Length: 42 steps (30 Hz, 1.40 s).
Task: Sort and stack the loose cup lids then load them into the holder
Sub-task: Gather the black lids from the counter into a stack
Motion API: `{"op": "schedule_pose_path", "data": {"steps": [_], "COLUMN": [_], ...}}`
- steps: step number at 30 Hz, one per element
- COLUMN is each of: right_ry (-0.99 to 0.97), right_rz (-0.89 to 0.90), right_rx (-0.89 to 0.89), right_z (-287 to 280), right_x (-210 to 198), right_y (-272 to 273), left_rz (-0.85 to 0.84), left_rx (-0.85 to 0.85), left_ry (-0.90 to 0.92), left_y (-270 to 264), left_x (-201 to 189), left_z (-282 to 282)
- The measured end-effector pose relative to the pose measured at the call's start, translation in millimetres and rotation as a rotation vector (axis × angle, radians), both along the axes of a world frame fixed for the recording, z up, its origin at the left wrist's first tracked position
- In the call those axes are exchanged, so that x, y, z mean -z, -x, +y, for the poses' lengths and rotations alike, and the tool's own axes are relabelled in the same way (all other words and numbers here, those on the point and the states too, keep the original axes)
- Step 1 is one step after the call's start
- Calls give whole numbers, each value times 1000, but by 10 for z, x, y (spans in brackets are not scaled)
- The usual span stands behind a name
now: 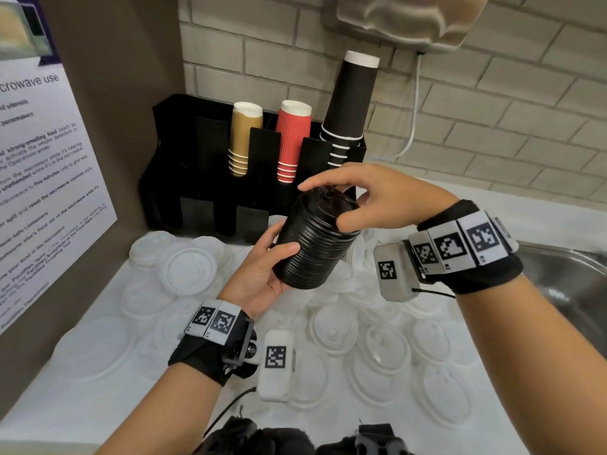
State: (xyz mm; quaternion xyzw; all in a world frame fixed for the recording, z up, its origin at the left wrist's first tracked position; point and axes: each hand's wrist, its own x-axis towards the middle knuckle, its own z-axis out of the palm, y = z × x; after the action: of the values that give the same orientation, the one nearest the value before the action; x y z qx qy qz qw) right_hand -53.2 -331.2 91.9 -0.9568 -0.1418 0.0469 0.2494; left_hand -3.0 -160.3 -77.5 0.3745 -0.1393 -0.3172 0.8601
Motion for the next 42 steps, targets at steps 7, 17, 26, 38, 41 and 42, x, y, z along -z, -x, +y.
{"op": "schedule_pose_path", "data": {"steps": [7, 17, 26, 38, 41, 42], "right_ry": [3, -49, 528, 553, 465, 381], "right_rz": [-8, 45, 515, 359, 272, 238], "right_rx": [-2, 709, 760, 827, 814, 779], "right_z": [33, -1123, -1923, -1965, -1743, -1649], "right_x": [16, 463, 1382, 1361, 945, 791], "right_y": [-36, -351, -517, -606, -625, -624], "left_rz": [8, 0, -38, -19, -8, -3], "left_rx": [-24, -90, -110, -125, -124, -126], "left_ry": [0, 45, 67, 29, 36, 36], "left_y": [-40, -219, -324, -355, -333, -323], "left_x": [4, -28, -50, -28, -36, -38], "left_z": [-22, 45, 122, 101, 72, 65]}}
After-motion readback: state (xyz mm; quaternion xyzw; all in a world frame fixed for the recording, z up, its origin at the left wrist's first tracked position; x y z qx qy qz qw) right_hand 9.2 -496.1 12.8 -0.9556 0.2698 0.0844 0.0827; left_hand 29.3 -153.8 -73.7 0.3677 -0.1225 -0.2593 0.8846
